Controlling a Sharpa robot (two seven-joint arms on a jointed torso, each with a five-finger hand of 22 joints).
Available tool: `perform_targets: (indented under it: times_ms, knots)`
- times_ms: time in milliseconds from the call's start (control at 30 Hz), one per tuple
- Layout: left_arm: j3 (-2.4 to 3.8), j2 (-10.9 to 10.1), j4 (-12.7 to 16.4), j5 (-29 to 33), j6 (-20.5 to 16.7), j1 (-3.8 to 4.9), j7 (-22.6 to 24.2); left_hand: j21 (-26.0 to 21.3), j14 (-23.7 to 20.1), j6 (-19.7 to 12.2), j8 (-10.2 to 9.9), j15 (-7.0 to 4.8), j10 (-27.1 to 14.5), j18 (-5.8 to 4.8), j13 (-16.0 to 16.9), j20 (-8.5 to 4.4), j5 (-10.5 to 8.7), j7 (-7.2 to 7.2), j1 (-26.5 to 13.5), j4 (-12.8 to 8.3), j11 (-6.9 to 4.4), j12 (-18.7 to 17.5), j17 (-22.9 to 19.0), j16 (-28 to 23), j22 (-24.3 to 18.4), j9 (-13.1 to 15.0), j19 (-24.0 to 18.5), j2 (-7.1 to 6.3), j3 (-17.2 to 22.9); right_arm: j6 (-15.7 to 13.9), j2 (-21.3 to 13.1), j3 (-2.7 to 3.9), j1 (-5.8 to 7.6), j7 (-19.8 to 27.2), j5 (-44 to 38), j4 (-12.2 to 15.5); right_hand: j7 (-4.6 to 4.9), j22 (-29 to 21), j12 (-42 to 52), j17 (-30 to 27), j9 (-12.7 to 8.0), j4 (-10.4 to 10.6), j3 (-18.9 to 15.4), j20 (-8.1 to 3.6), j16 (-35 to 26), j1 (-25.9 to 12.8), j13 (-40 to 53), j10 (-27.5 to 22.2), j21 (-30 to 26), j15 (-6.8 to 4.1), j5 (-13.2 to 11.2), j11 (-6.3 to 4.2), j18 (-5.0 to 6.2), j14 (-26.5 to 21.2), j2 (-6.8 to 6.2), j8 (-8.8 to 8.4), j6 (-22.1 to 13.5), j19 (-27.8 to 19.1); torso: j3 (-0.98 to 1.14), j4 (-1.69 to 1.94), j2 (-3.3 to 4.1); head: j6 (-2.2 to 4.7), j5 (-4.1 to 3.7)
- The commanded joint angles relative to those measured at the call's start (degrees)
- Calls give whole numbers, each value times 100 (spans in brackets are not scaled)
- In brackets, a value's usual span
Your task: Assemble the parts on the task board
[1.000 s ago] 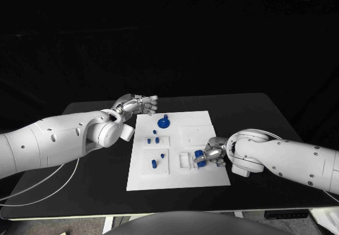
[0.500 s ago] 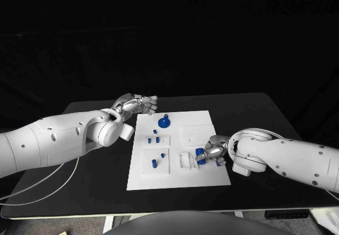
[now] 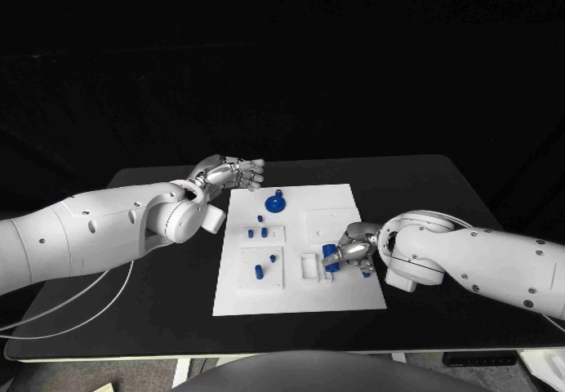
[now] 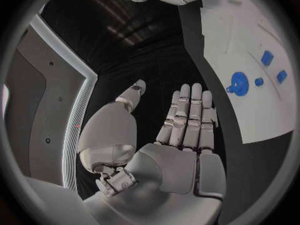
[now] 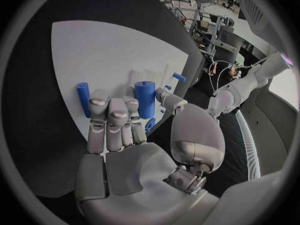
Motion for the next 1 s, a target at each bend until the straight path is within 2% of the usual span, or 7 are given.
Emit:
perform_targets:
  times_ms: [33,233,500,1000]
  knots:
    - [4,3,9,26,70,2,20,-28,-14,-25,35,13,-26,67,-6,51,23,8,-13,-33,0,6,9,-33,10,-8,-3,57,-2,176,48,1,4,-33,93,3,14,64,-29,1,-14,-36,-5,46,-25,-89,-9,29,33,-15,27,1,321,22,4,3,63,3,0,-2,2,-18,13]
    - [4,11,6,23,73,2,8,-29,-13,-25,36,13,-26,67,-7,51,25,8,-14,-37,1,5,12,-36,12,-9,-2,58,-6,378,145,2,8,-101,110,-70,14,62,-44,6,-38,-41,-62,54,-30,-211,-7,33,36,-15,14,1,321,26,-72,-20,74,4,5,-1,4,-31,28]
    - [4,24,3,19,73,2,4,-31,-12,-26,38,13,-27,67,-7,51,29,8,-17,-40,1,5,17,-41,15,-10,0,66,-9,477,285,1,9,-116,161,-125,13,60,-48,7,-43,-47,-73,53,-32,-232,-6,33,36,-16,12,0,321,25,-58,-26,78,3,3,-4,9,-45,38]
    - [5,11,26,17,71,3,-10,-34,-9,-27,40,13,-28,67,-8,50,33,8,-18,-47,1,5,24,-48,20,-12,2,75,-13,448,453,-1,7,-119,169,-282,12,59,-54,11,-53,-68,-87,49,-33,-262,-1,32,35,-19,10,-1,321,26,-13,-36,82,2,6,0,13,-75,80]
